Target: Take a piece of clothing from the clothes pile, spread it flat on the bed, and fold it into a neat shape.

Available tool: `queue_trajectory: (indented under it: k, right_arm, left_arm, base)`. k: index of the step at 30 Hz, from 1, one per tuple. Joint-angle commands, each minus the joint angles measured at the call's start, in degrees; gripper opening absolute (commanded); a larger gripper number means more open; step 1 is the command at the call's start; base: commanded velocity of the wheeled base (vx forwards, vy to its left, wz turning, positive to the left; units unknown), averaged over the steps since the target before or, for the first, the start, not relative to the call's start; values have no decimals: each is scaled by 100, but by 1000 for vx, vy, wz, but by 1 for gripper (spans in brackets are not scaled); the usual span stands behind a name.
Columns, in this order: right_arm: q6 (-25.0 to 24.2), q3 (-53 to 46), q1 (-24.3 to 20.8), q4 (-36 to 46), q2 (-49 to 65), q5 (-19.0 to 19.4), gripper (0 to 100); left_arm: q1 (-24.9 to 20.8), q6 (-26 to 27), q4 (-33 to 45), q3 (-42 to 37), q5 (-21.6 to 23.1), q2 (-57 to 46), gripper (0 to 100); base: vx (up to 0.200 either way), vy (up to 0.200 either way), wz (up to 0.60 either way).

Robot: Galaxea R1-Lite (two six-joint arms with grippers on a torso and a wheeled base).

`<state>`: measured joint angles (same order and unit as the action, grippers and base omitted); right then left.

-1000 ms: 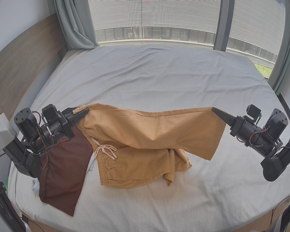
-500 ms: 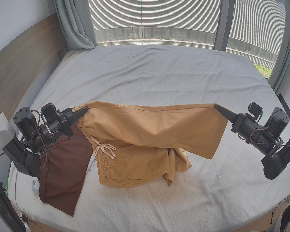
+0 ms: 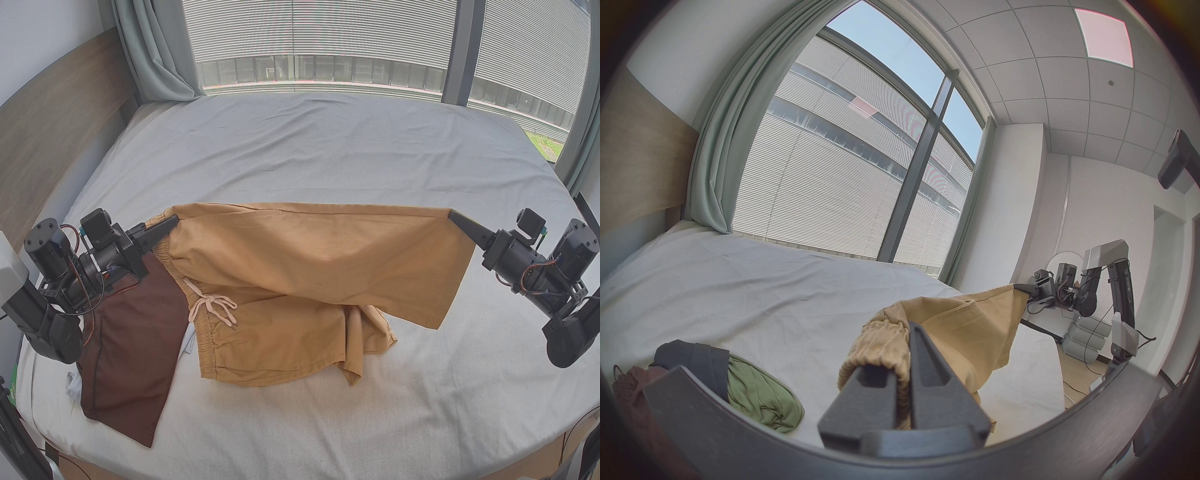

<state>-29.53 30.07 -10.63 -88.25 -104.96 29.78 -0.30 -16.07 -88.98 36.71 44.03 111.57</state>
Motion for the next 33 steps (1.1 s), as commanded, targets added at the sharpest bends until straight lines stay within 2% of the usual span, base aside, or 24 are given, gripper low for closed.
queue_trajectory:
  k: [1,33]
  right_arm:
    - [-1,25,43,1,-7,1,0]
    - [8,69,87,1,-7,1,0]
  left_arm:
    - [22,-2,-5,30,0,5,0]
    - [110,-116,-5,74,-9,23,0]
  base:
    - [0,0,0]
    - [0,0,0]
